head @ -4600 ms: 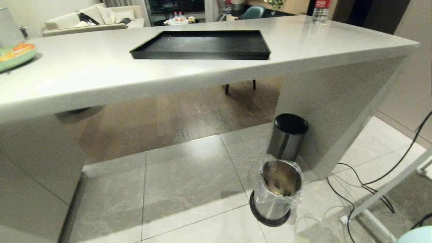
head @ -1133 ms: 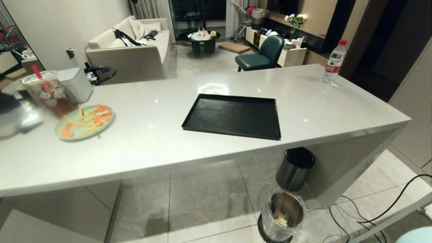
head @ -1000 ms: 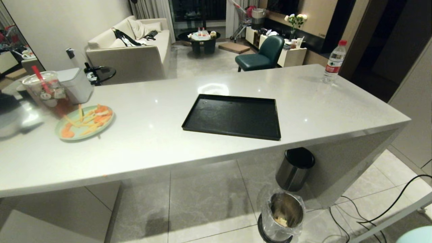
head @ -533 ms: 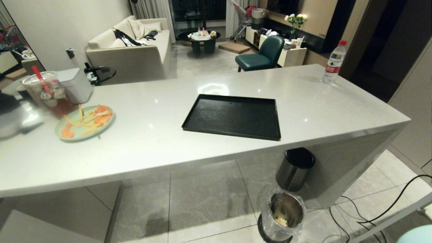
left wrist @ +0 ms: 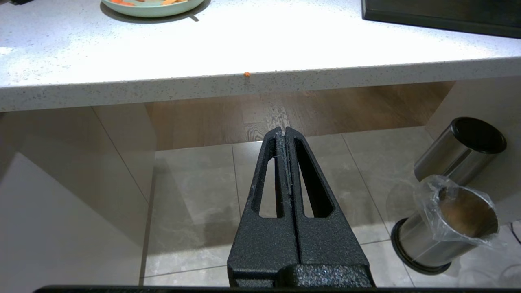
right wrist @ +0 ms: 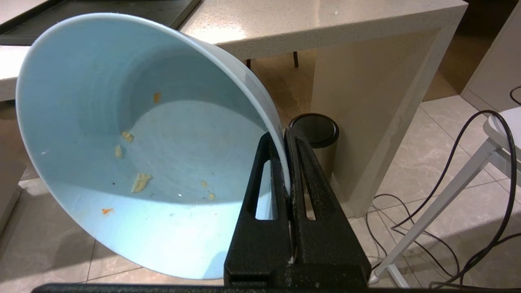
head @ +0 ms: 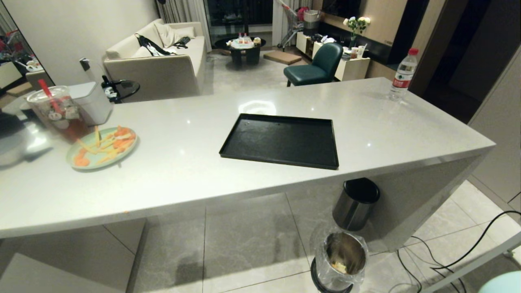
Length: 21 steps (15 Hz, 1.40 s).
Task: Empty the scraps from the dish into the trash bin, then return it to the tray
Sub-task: Put the bowl back to the table
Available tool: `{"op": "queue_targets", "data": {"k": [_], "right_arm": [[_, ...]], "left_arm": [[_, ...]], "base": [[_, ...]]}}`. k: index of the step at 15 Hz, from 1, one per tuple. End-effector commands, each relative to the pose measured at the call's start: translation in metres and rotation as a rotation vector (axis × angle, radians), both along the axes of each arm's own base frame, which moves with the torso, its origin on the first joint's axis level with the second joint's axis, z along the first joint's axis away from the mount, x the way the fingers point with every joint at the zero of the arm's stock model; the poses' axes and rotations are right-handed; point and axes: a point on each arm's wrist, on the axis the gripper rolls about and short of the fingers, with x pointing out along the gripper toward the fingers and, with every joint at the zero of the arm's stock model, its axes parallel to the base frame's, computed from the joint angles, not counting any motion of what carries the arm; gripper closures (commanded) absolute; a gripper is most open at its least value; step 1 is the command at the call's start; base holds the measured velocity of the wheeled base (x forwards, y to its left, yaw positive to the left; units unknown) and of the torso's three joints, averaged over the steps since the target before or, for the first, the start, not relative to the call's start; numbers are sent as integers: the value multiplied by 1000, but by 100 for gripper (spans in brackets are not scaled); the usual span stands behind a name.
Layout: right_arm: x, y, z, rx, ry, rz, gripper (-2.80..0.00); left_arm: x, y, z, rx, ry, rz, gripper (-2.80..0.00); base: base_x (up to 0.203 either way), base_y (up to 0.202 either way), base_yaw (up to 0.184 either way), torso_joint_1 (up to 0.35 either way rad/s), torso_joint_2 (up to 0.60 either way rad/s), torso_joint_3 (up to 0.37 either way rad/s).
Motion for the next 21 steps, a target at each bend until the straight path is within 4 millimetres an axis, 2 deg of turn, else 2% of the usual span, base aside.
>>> {"op": "queue_targets", "data": {"k": [1,19,21], "right_arm": [[0,0,0,0,0,0,0],[0,0,0,0,0,0,0],[0,0,0,0,1,0,0]], "left_arm": [[0,0,0,-1,0,0,0],[0,0,0,0,0,1,0],[0,0,0,0,0,0,0]], "base": [[0,0,0,0,0,0],[0,0,0,0,0,0],[132,0,-2,-7,-8,5]]}}
